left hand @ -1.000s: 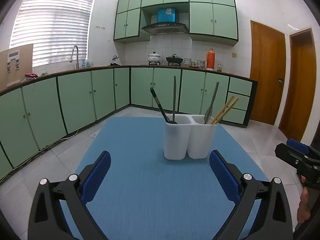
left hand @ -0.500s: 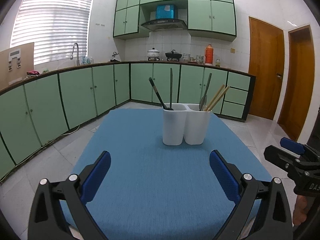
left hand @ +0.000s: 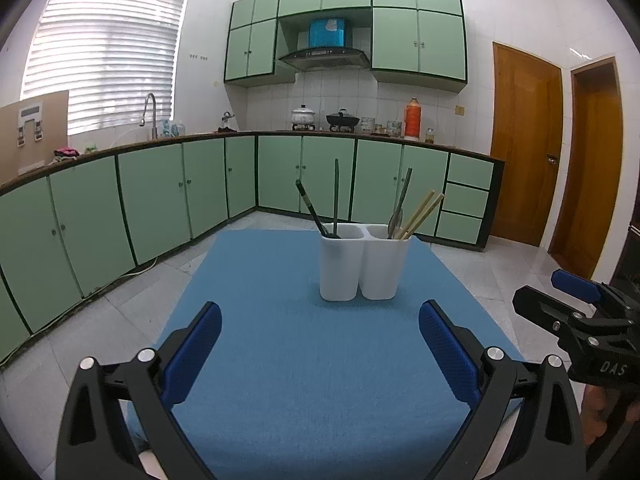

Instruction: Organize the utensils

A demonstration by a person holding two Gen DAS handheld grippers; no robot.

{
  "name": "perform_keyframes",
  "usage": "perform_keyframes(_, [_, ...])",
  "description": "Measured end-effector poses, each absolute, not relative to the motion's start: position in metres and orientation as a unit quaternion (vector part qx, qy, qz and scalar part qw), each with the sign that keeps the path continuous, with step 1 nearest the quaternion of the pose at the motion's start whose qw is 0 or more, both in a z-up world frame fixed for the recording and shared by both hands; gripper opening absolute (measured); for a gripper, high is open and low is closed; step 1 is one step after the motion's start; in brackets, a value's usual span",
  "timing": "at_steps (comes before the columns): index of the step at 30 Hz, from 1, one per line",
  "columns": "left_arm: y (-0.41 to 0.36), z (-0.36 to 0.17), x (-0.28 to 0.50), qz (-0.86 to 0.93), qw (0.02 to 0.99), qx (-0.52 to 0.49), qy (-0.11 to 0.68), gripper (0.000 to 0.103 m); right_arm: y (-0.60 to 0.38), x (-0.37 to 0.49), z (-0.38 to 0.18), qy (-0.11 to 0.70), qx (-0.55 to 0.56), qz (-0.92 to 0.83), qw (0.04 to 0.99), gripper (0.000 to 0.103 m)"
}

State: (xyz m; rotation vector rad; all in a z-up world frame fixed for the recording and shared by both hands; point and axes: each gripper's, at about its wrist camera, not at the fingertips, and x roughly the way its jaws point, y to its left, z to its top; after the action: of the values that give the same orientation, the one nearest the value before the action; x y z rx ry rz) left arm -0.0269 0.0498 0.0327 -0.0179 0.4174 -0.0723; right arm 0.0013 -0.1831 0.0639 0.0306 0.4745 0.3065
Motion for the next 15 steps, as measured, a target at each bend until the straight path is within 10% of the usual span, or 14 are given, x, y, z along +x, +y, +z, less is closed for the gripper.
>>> perform_keyframes(15, [0.0512,0.0360,-0.0251,-0.037,0.977,-0.008,0.210,0.097,-0.1811,0.0037,0.0645,0.245,0.008,0.158,0.957,0.098])
